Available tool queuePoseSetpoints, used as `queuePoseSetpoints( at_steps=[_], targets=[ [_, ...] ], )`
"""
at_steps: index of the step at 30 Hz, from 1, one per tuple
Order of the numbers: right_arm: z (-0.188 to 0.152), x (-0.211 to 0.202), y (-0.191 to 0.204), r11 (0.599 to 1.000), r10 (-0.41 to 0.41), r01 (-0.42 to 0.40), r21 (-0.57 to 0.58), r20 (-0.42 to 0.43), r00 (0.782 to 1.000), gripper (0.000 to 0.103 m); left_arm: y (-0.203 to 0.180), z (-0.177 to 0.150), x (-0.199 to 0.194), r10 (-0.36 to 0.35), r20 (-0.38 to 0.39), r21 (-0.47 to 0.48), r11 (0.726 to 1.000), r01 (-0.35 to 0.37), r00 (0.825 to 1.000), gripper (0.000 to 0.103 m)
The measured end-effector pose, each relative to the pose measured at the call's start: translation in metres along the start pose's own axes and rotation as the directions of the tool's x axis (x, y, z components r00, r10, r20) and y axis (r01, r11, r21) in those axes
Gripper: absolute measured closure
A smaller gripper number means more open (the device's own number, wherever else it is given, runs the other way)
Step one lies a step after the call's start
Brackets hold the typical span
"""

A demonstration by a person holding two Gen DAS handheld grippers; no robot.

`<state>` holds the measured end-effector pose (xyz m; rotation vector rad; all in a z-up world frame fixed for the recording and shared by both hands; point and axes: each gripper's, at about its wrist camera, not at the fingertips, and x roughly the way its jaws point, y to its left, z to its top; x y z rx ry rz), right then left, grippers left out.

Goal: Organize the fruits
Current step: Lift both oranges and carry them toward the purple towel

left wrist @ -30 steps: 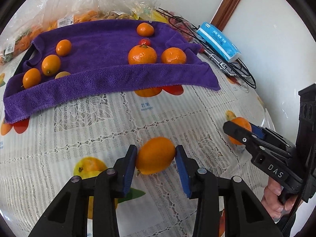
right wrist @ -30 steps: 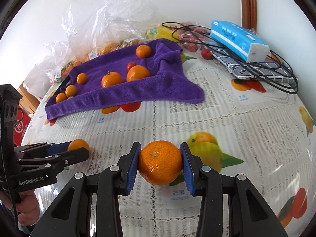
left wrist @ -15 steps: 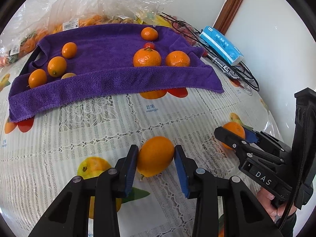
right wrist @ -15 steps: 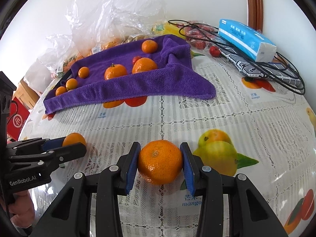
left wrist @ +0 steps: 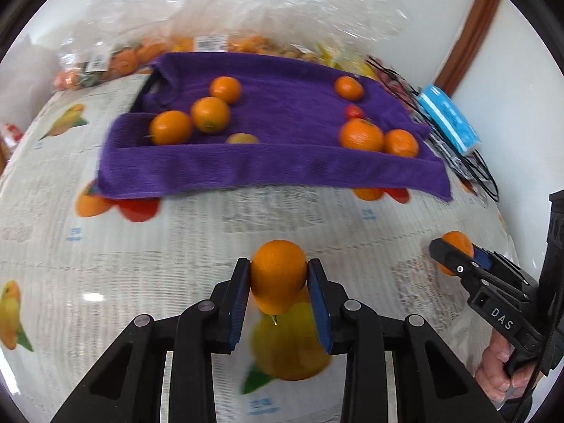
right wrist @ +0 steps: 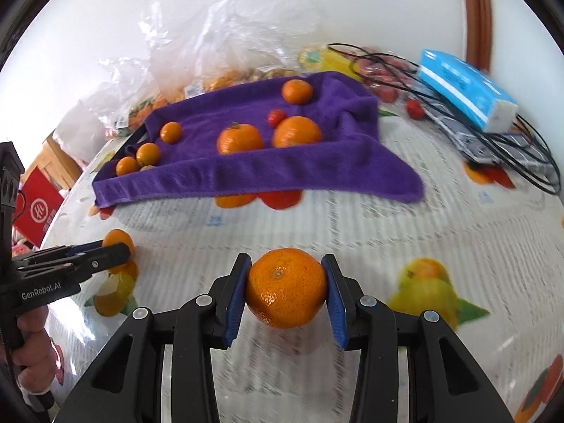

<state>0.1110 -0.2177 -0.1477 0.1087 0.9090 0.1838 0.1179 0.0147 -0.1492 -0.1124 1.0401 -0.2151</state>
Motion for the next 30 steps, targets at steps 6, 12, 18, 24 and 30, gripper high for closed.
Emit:
queuePoseSetpoints(
  at_steps=[6,12,18,24,30],
  targets=[
    [0.003,0.013,0.024,0.998,0.028,-0.028,-0.052,-0.003,1.000,0.062,0.027,-0.002,-0.003,0.065,0.026,-0.061,0.996,-0.064,0.998,0.072],
    [0.000,0.019,0.034,0.996,-0.004,0.004,-0.088,-0.004,1.000,0.062,0.027,-0.009,0.000,0.095,0.073,-0.058,0.994,-0.091,0.993,0.071],
    [-0.001,0.020,0.035,0.995,-0.025,0.024,-0.097,-0.009,1.000,0.061,0.022,-0.012,0.001,0.126,0.112,-0.026,0.992,-0.124,0.986,0.071],
    [-0.003,0.022,0.041,0.991,-0.055,0.053,-0.123,-0.015,0.998,0.047,0.016,-0.014,0.002,0.161,0.137,0.006,0.987,-0.163,0.977,0.072],
    [-0.003,0.023,0.041,0.990,-0.075,0.073,-0.118,-0.013,0.997,0.049,0.018,-0.014,0.001,0.154,0.139,0.001,0.988,-0.156,0.978,0.072]
  ],
)
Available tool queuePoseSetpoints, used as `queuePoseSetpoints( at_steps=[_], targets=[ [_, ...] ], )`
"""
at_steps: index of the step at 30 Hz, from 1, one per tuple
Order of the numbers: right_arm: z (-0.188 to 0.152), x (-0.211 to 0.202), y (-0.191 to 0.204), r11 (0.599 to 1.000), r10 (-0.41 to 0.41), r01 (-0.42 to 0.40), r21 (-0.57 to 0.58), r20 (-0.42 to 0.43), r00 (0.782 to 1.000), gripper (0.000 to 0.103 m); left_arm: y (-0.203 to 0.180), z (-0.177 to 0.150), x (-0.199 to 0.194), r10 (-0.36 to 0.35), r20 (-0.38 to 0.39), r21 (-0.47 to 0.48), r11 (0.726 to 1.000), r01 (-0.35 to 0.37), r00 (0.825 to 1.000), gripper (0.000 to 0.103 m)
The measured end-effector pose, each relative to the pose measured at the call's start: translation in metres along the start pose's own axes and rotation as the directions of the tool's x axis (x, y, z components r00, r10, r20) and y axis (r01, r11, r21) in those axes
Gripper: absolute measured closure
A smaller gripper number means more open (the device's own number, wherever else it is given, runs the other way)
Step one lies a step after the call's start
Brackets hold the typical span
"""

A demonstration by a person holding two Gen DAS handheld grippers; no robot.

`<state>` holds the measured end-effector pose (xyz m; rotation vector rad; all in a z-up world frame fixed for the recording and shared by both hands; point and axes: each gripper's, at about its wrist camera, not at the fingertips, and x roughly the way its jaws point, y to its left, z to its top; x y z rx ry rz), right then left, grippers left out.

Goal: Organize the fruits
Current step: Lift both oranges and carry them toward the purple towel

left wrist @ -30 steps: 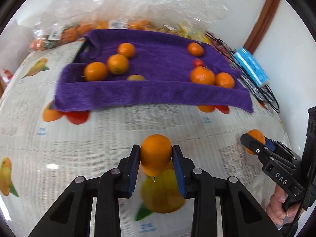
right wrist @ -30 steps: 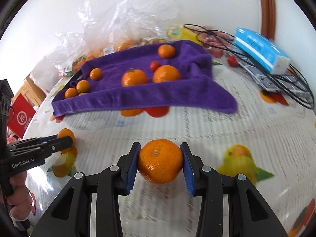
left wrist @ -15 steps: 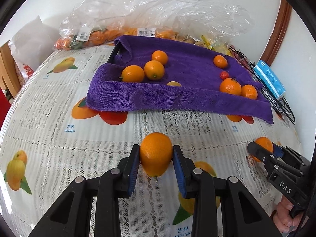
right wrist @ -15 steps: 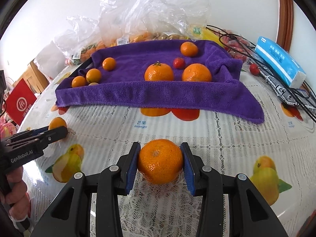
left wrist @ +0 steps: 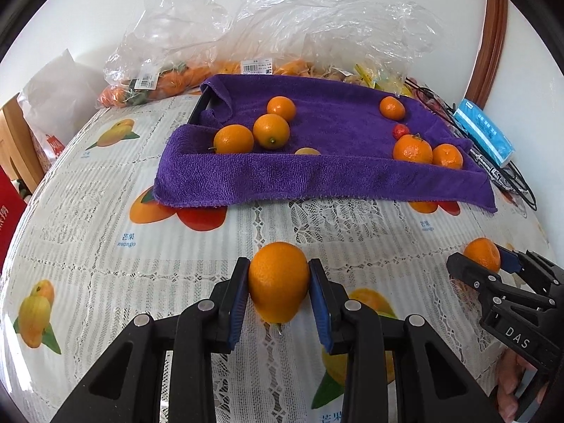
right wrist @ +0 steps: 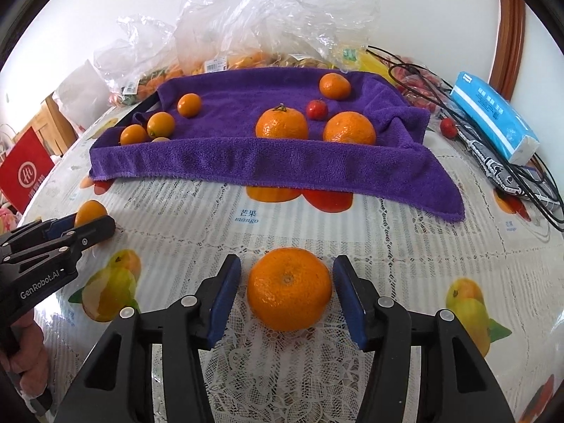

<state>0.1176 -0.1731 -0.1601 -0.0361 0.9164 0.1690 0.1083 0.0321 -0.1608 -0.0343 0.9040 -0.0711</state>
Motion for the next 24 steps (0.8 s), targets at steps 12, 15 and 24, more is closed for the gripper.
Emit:
queuePoseSetpoints(
  at_steps=[12,15,24],
  targets=[
    [-0.0003,-0.0010,-0.0040,1.000,-0.013,0.013,0.024,0.004,1.000,0.056,0.0022,-0.0007,-0.0004,-0.017,0.001,-0.016,1.000,0.017,1.000,0.072],
    [-0.0004,-0.0008,-0.0048,1.000,-0.009,0.008,0.025,0.005,1.000,0.056,0.0002,-0.0009,0.0002,-0.006,0.000,-0.006,1.000,0.006,1.000,0.072],
    [0.0000,0.0007,-0.0015,1.000,-0.021,0.021,0.012,0.003,1.000,0.055,-0.0003,-0.0006,0.0014,-0.001,-0.001,0.000,1.000,0.001,1.000,0.072]
  ],
)
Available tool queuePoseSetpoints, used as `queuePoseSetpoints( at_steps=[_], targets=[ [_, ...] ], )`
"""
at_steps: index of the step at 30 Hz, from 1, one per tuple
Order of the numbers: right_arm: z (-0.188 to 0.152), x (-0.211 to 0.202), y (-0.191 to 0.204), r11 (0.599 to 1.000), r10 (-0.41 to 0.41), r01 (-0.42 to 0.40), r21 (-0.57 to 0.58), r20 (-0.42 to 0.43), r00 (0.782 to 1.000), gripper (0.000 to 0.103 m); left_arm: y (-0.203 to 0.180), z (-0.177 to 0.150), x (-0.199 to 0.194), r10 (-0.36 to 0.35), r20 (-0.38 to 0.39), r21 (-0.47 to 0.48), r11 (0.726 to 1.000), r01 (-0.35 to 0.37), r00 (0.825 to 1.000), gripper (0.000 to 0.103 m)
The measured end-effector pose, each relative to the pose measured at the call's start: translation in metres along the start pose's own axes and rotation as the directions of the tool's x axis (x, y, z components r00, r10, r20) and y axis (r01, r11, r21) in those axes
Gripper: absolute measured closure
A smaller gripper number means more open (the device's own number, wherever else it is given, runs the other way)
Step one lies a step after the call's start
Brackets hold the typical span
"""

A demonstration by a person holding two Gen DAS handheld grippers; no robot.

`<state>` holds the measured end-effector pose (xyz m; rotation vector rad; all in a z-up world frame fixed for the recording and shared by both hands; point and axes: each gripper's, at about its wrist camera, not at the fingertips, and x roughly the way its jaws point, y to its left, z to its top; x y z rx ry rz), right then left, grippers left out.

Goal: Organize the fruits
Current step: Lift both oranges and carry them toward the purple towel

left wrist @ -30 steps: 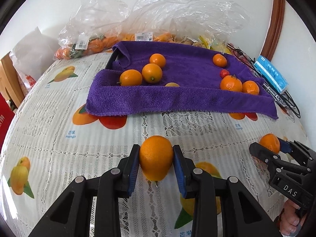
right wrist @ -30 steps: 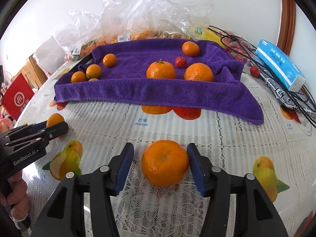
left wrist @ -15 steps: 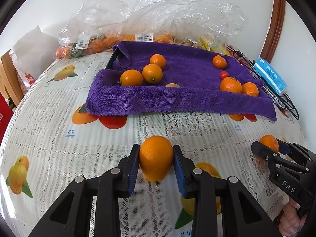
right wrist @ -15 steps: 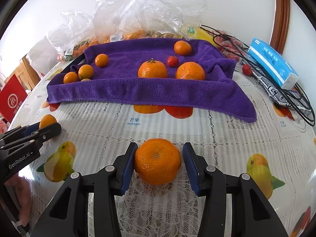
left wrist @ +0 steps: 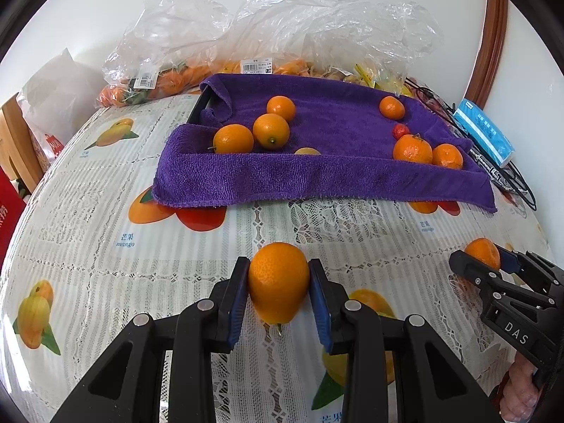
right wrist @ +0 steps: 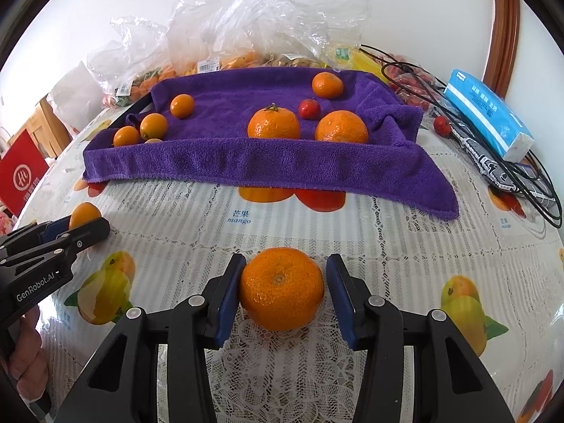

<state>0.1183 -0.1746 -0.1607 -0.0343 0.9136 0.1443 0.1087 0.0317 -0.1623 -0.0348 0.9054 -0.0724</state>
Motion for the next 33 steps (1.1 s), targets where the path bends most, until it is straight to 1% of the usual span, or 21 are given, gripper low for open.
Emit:
queuePoseSetpoints(
  at_steps=[6,9,12,14,17,21,25,28,33],
  targets=[
    [0.000,0.000,0.000,1.000,-0.007,0.007,-0.004,0.001,1.000,0.056,0.003,0.000,-0.001,-0.018,0.006,-0.018,1.000,0.018,1.000,0.072],
    [0.000,0.000,0.000,1.000,0.011,-0.011,-0.001,0.006,1.000,0.061,0.009,0.001,-0.001,-0.046,0.011,-0.046,0.998,0.047,0.999,0.072],
    [0.000,-0.001,0.000,1.000,0.010,-0.010,-0.001,0.008,1.000,0.062,0.011,0.001,-0.002,-0.056,0.009,-0.057,0.997,0.056,0.998,0.072],
    [-0.001,-0.003,0.001,1.000,-0.006,0.006,-0.006,0.015,1.000,0.062,0.010,0.001,-0.003,-0.057,0.001,-0.055,0.997,0.056,0.998,0.072],
    [0.000,-0.009,0.001,1.000,-0.001,0.001,-0.005,0.027,1.000,0.062,0.012,0.003,-0.007,-0.073,-0.005,-0.062,0.995,0.072,0.997,0.072],
    [0.006,-0.024,0.001,1.000,0.020,-0.020,0.011,0.053,0.998,0.062,0.012,0.009,-0.015,-0.095,0.002,-0.069,0.993,0.095,0.995,0.072],
    [0.015,-0.041,0.005,1.000,0.009,-0.009,-0.002,0.097,0.995,0.062,0.008,0.014,-0.023,-0.107,0.013,-0.063,0.992,0.108,0.994,0.072],
    [0.023,-0.048,0.004,1.000,0.015,-0.016,0.008,0.107,0.994,0.062,0.006,0.018,-0.030,-0.119,0.015,-0.064,0.991,0.120,0.993,0.072],
    [0.033,-0.054,0.001,1.000,0.013,-0.016,0.023,0.123,0.992,0.062,0.008,0.027,-0.037,-0.117,0.020,-0.072,0.990,0.118,0.993,0.072]
  ],
)
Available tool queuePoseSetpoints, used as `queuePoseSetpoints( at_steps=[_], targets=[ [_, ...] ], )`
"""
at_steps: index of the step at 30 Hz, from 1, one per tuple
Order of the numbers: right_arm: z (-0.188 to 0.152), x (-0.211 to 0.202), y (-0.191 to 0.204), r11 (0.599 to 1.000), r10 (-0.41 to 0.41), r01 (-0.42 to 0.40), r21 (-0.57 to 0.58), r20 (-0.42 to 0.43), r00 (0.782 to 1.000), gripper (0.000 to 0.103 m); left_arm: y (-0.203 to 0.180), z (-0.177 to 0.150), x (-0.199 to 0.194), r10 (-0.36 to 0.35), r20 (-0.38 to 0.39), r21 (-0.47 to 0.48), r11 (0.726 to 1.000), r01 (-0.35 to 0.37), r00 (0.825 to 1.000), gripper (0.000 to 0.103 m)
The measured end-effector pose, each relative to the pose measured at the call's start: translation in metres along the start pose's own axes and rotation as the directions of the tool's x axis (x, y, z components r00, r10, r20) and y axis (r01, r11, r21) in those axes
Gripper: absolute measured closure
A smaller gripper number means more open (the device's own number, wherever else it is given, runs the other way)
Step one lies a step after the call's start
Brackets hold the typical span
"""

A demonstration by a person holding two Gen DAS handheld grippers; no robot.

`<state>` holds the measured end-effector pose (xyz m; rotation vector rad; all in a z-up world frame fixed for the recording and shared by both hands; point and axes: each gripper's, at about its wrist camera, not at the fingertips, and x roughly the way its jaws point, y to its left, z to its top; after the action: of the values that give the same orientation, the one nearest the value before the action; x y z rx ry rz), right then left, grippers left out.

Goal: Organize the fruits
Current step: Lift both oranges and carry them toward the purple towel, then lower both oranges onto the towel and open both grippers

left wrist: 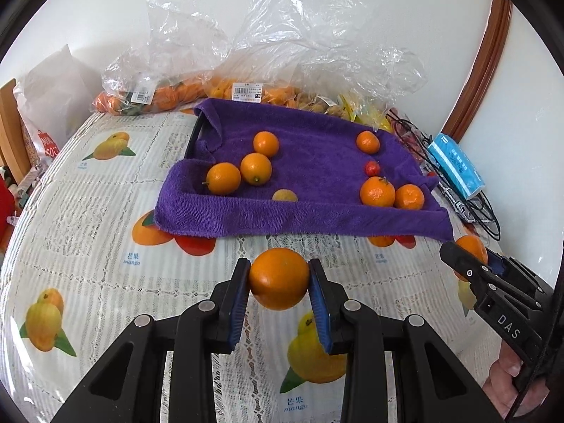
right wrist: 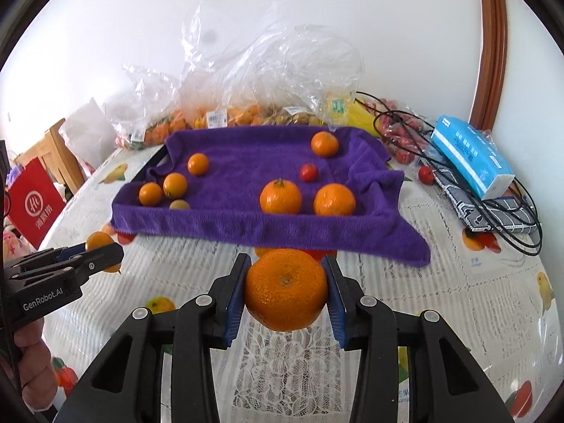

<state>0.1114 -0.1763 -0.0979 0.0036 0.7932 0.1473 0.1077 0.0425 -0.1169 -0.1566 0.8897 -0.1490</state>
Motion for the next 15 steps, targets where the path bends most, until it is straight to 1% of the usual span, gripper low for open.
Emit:
queuePoseSetpoints(
  at_steps=[7,15],
  targets=[
    [0.022,-0.006,-0.002,1.000,0.005,-0.006,0.019,0.031,1.000,0.062,0.001,0.020,-0.010,0.006,0.021,-0.007,1.000,-0.006,1.000,0.072],
    [0.046,-0.008,-0.002,1.000,0.012,-0.014,0.027,0.046,0.999,0.062,0.001,0.044,-0.014,0.007,0.030,-0.015,1.000,-0.007,1.000,0.072]
  ],
)
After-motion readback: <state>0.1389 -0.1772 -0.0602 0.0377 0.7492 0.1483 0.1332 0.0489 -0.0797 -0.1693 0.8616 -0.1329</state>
